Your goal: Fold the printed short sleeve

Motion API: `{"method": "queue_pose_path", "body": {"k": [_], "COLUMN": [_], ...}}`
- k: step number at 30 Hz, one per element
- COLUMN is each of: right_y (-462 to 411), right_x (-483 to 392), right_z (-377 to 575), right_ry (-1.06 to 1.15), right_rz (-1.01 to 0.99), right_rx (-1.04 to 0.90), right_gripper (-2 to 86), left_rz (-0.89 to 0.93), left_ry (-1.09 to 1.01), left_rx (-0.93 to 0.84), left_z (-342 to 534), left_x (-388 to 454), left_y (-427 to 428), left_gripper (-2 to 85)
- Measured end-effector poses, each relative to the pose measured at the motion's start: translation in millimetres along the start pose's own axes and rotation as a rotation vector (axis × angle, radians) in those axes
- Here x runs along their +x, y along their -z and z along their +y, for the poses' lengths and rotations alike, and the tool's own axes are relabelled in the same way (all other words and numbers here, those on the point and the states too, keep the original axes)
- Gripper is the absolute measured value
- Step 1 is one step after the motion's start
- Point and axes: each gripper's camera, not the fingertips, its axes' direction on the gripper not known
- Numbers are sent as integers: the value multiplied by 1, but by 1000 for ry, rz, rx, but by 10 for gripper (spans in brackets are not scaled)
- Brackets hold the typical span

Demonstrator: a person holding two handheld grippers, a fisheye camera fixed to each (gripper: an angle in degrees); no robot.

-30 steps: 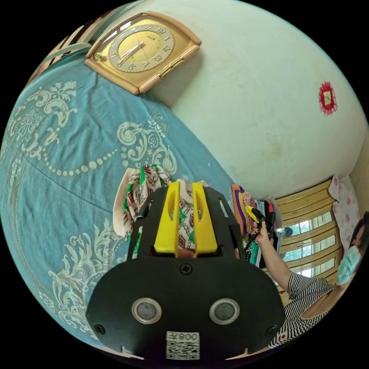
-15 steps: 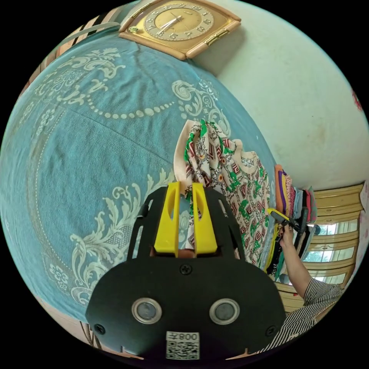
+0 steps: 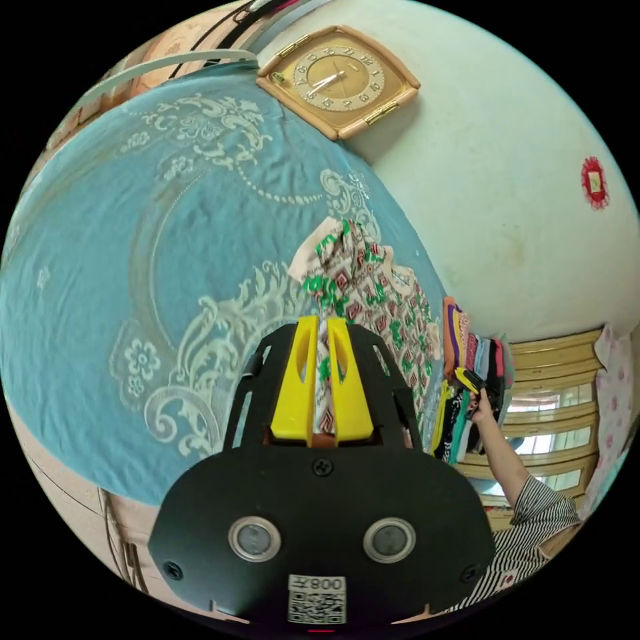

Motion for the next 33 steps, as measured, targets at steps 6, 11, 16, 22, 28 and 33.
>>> {"method": "queue_pose_path", "body": {"k": [6,11,16,22,28,33], "right_y": [13,12,8,0,-1,24], "right_x": [41,85,102,123,151,178], "right_z": [96,200,232,235,240,243], "right_ry": [74,74,102,90,82,78], "right_rz": [-75,-109,-76,-18,-81,-117], "right_rx": [-91,-212,-241,-266,-304,-252], "right_gripper": [60,76,86,72,9,7], "left_rz": [57,59,111,101,177,231], "left_ry": [-34,20,51,110,84,107], "left_rx": [-245,-285,-299,-331,-285,-183], "left_z": [153,242,263,275,287,297], "left_x": [-42,-72,-89,-108,-112,-128], "left_y": [23,65,85,109,176,242], "left_gripper": [50,76,80,37,6,3]}}
